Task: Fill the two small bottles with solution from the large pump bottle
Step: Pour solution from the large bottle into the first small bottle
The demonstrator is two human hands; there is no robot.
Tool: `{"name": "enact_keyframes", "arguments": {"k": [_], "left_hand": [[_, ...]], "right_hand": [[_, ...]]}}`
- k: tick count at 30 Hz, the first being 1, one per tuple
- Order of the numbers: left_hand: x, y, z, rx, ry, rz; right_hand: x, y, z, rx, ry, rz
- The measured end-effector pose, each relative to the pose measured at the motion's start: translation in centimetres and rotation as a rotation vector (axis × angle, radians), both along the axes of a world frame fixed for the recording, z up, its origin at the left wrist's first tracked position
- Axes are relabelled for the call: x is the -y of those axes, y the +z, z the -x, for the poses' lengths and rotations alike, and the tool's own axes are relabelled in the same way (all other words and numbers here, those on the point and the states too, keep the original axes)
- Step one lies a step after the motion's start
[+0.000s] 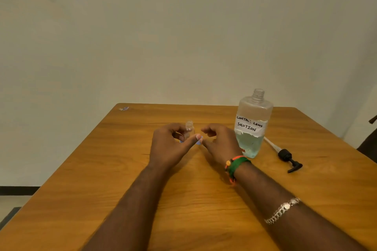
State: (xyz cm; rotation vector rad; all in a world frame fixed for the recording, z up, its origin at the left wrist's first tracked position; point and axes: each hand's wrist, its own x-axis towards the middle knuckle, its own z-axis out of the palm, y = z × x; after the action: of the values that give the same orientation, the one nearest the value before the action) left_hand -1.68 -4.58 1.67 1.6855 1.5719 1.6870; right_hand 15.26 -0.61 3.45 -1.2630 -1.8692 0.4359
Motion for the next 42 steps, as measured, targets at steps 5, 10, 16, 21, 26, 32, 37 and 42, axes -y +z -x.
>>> {"name": "enact_keyframes", "arguments": {"k": [5, 10, 16, 21, 26, 32, 37, 42], "left_hand": [[-0.1, 0.0, -0.7, 0.01, -0.027, 0.038], [0.5, -0.4, -1.9, 0.052, -0.083, 0.086], [0.9, -0.3, -2.9, 0.064, -0.16, 0.115], [1.0, -0.2, -3.3, 0.055, -0.171, 0.139], [1.2, 0.1, -3.7, 0.085, -0.16, 0.118], [1.5, 0.4, -3.9, 0.041, -0.161, 0.046], [1.6, 0.6, -3.7, 0.009, -0.154, 0.012], [1.7, 0.9, -3.4, -0.015, -0.173, -0.064]], "right_hand": [[4.4, 1.8, -4.7, -0.246, -0.037, -0.572], [3.0, 2.0, -9.7, -0.424, -0.527, -0.486], [-0.3, 0.9, -11.1, -0.416, -0.329, -0.082], [-1.8, 0.4, -10.1, -0.494, -0.243, -0.029], [-0.7, 0.9, -9.6, -0.459, -0.19, -0.064], [2.7, 2.8, -10.3, -0.24, 0.006, -0.189], [3.9, 3.9, -11.2, -0.054, 0.03, -0.259], [4.1, 3.8, -11.8, 0.152, -0.044, -0.344]]}}
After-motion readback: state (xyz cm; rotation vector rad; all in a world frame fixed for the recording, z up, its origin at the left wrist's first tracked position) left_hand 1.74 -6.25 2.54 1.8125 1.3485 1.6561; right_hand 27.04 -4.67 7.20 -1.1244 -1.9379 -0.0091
